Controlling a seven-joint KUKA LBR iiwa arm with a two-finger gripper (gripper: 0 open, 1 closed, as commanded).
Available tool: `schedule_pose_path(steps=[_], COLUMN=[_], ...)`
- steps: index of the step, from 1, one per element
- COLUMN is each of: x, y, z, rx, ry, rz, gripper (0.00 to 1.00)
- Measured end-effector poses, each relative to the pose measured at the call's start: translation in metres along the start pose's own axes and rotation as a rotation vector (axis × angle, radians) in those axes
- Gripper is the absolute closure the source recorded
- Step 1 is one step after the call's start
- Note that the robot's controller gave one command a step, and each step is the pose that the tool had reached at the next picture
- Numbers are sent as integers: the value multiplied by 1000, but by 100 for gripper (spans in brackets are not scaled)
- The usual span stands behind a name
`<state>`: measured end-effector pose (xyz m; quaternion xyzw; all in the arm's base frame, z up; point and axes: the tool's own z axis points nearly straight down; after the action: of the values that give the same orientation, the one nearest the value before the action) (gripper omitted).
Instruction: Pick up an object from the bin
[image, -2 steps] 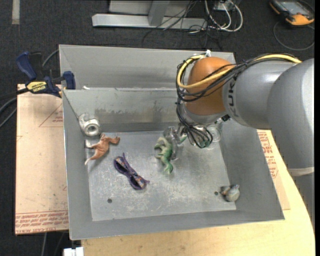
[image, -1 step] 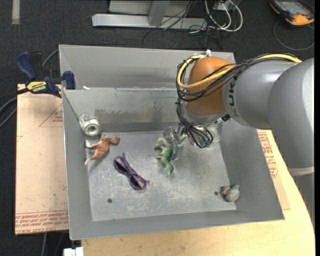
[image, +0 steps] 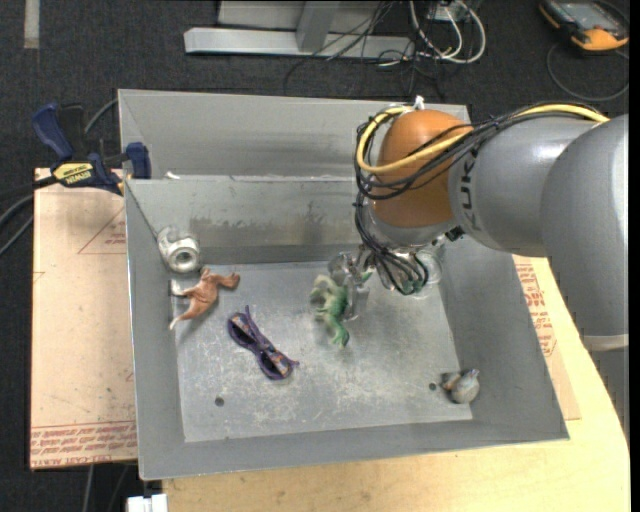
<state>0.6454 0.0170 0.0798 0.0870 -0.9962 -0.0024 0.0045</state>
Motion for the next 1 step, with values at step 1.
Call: schedule_pose_path(steps=[1], x=[1], y=[0], z=[-19], rx=[0], ry=[1], rz=[0], gripper=[100])
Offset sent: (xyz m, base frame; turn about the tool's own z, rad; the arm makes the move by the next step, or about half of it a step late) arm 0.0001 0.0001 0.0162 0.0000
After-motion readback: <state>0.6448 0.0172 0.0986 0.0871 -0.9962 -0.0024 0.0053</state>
